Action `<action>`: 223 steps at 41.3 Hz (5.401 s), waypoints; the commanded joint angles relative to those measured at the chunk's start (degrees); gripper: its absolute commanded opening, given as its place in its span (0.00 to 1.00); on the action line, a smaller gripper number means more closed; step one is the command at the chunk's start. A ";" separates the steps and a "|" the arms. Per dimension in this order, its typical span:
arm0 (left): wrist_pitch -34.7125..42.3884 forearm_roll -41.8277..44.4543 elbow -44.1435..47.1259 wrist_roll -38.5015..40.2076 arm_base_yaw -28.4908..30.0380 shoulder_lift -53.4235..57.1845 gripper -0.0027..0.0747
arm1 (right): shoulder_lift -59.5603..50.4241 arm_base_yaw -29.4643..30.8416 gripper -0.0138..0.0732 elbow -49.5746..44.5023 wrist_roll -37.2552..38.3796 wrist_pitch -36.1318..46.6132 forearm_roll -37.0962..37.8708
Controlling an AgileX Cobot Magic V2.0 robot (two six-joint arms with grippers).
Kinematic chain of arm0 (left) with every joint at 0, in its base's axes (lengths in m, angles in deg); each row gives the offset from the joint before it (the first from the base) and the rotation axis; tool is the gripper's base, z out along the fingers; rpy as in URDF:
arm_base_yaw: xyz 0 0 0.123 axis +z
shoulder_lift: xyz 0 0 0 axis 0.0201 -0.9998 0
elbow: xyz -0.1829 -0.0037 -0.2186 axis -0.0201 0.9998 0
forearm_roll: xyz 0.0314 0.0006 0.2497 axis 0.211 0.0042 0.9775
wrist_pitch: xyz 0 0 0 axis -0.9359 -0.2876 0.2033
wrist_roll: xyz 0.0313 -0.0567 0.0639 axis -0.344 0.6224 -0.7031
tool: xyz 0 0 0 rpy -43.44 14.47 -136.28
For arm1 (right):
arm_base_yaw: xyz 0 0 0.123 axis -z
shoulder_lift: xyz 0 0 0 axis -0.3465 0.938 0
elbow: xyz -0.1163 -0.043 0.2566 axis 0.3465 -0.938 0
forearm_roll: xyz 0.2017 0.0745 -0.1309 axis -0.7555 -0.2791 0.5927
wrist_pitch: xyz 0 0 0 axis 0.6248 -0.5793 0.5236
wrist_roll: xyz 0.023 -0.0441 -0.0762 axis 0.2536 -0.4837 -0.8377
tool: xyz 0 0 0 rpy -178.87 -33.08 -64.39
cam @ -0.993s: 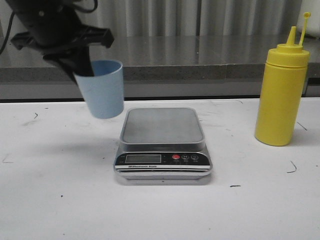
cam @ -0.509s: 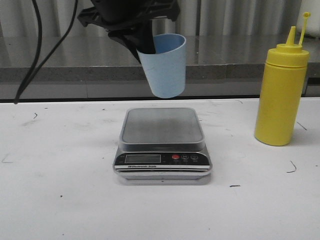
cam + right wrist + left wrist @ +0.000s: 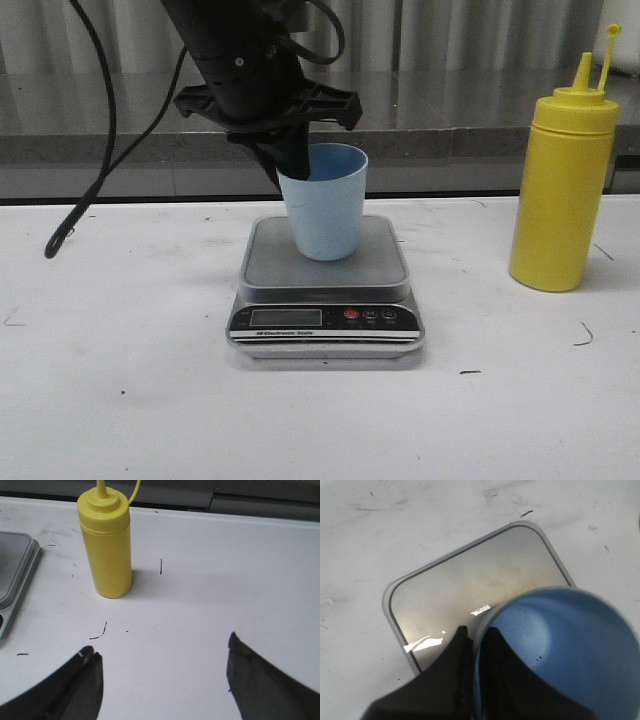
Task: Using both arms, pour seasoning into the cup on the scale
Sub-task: 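Lift the blue cup with the left gripper and set it on the scale, then open the left gripper and raise it away from the cup, then move the right gripper to the yellow squeeze bottle and grasp it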
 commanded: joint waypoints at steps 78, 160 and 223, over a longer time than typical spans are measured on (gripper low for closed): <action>1.06 5.38 45.25 2.80 3.25 75.74 0.48 | 0.53 -0.18 0.78 1.57 -0.51 3.68 0.32; 0.71 5.38 47.57 2.80 3.25 78.95 0.48 | 26.58 -13.01 0.91 2.63 -4.32 23.38 -6.53; 0.71 5.38 47.57 2.80 3.25 78.95 0.48 | 75.59 -13.01 0.91 -4.10 -1.06 109.78 -13.83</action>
